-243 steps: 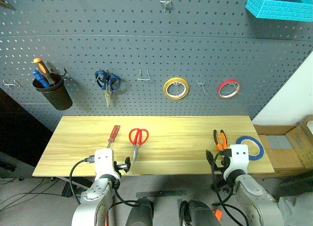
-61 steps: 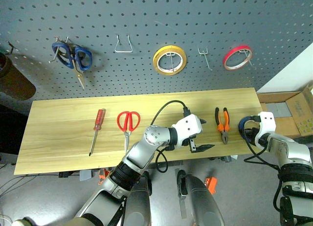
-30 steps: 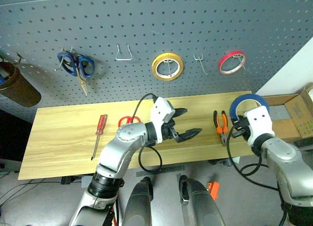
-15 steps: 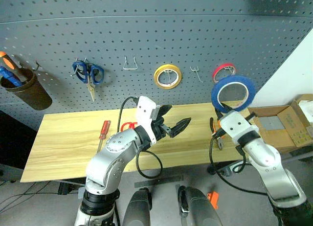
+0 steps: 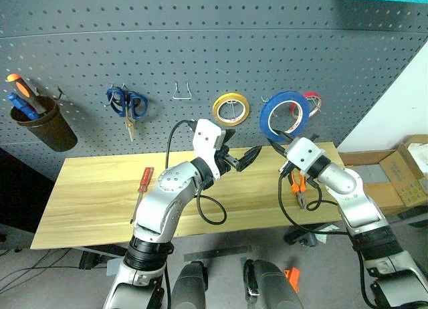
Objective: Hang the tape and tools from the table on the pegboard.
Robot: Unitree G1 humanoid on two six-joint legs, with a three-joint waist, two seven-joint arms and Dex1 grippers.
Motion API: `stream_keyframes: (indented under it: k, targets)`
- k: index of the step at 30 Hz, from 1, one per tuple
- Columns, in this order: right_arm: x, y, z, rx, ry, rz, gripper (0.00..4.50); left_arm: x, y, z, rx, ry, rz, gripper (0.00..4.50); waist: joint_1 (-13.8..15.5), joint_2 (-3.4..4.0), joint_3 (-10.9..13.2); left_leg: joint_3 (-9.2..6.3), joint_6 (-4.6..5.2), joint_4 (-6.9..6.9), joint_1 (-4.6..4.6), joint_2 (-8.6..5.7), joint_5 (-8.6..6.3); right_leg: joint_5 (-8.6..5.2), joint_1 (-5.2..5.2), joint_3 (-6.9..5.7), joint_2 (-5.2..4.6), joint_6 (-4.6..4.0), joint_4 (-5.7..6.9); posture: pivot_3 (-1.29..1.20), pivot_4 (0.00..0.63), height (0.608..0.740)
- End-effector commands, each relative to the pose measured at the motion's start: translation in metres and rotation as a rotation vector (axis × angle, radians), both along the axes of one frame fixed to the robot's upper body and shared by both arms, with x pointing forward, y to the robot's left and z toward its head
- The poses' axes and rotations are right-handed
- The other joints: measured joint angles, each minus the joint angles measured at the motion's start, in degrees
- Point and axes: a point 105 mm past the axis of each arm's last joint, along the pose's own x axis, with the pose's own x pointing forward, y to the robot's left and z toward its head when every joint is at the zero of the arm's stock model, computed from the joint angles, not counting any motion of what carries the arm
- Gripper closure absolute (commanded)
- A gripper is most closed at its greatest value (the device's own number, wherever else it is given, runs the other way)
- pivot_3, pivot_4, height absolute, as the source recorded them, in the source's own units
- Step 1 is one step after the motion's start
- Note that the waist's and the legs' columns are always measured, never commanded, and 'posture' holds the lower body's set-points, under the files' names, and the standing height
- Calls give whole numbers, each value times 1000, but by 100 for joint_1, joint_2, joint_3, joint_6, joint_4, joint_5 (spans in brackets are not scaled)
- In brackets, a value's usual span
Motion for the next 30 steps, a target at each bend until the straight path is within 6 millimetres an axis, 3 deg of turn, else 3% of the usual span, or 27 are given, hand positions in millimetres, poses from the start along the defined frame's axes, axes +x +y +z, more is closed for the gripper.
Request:
stream_keyframes:
  k: [1, 11, 12, 16, 21, 23, 27, 30]
  targets:
    - [6, 1, 13, 9, -6, 59, 4116, 3, -6, 16, -9, -78, -22, 0, 11, 0, 0, 1, 0, 1, 0, 0, 0, 0, 1, 0, 0, 0, 0, 68, 162, 740]
    - [31, -18, 5, -44, 141, 62, 4116, 11, -13, 18, -13, -94, -38, 0, 46, 0, 0, 4, 1, -2, 1, 2, 1, 7, 1, 3, -1, -10, 0, 60, 176, 740]
    - [33, -21, 4, -36, 149, 43, 3411, 11, -13, 17, -11, -93, -39, 0, 49, 0, 0, 3, 1, -1, 1, 2, 1, 7, 1, 3, -1, -10, 0, 61, 177, 740]
    - [32, -30, -1, -24, 161, -1, 2223, 10, -12, 15, -7, -89, -39, 0, 64, 0, 0, 4, 1, 1, 2, 3, 1, 8, 1, 5, -2, -11, 5, 63, 180, 740]
    - [19, -37, -13, -6, 188, -37, 531, 6, -12, 10, -8, -71, -43, 0, 81, 1, 0, 3, 1, 1, 4, 3, 1, 8, 2, 9, -2, -11, 6, 54, 184, 740]
    - [9, -40, -20, 15, 216, -69, 51, 1, -11, 1, -5, -45, -46, 0, 82, 3, -1, 2, 1, 1, 4, 5, 1, 8, 2, 11, -3, -11, 6, 50, 188, 740]
    - [-7, -48, -33, 93, 312, -191, 51, -13, -6, -20, 23, 8, -55, 0, 68, 4, -1, 2, 1, 0, 5, 11, 1, 6, 2, 16, -7, -8, 8, 41, 204, 740]
    - [-14, -53, -52, 246, 511, -352, 51, -30, 0, -48, 134, 32, -84, 0, 36, 6, 2, 2, 2, 1, 15, 18, 1, 3, 3, 20, -7, -8, 18, 33, 237, 740]
